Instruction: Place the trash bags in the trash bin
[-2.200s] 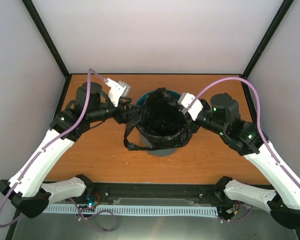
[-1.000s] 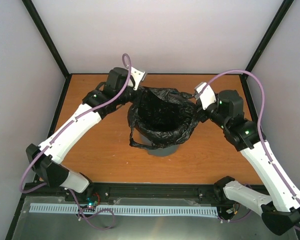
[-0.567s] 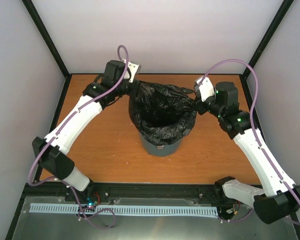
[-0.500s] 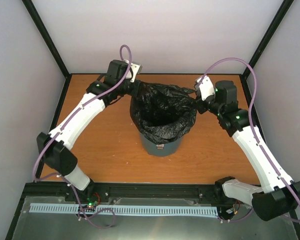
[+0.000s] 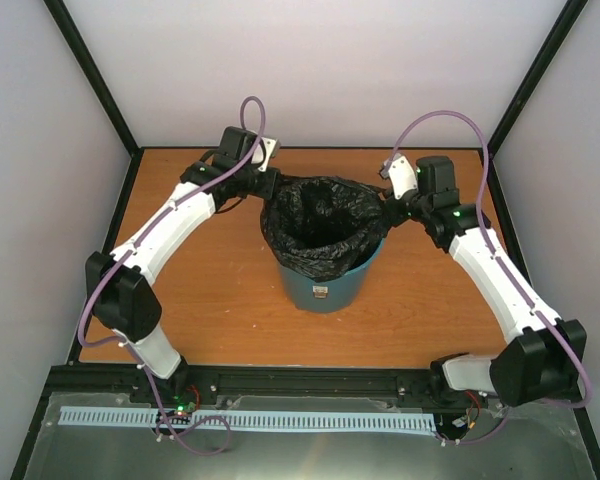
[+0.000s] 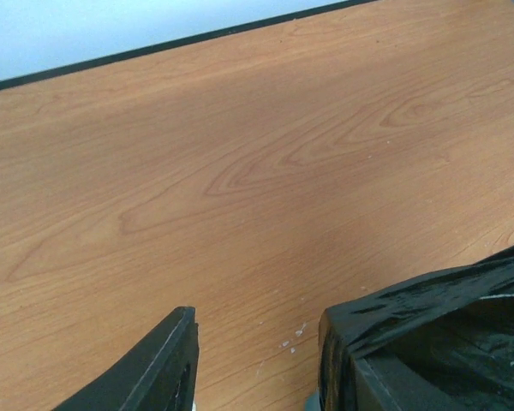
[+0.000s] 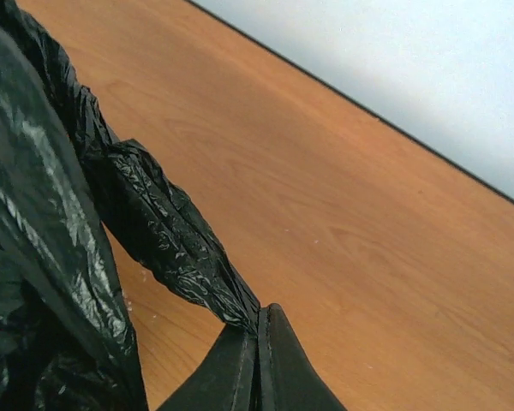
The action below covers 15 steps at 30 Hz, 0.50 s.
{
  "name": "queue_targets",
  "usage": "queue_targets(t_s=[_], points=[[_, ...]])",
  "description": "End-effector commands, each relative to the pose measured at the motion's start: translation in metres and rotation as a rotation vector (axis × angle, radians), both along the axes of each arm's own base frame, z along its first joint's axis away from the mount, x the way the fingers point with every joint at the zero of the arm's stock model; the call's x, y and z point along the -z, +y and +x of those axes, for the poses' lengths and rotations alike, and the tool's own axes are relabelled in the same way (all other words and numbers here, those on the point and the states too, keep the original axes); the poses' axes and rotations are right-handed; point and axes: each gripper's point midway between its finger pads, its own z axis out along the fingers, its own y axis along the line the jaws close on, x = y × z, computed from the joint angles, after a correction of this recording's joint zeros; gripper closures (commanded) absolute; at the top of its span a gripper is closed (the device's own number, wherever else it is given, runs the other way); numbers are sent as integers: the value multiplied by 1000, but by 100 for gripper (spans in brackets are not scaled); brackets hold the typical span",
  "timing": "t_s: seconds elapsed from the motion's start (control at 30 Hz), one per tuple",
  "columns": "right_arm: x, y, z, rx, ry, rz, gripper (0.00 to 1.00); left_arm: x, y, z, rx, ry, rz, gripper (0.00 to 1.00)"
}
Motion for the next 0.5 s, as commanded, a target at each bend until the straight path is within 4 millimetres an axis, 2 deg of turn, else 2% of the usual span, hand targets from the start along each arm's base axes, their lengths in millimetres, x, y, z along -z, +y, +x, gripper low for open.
queue_targets(t_s=[0.0, 0.17, 0.3, 0.47], points=[[12, 4, 3, -24, 64, 21, 97, 10, 8, -4, -9, 75, -29, 60], [28, 6, -6, -51, 113, 31, 97, 16, 3, -17, 26, 116, -69, 58], [38, 3, -17, -70, 161, 46, 97, 19, 4, -32, 43, 137, -89, 53], [39, 1, -31, -101, 211, 104, 96, 27, 1, -53, 86, 191, -118, 52]])
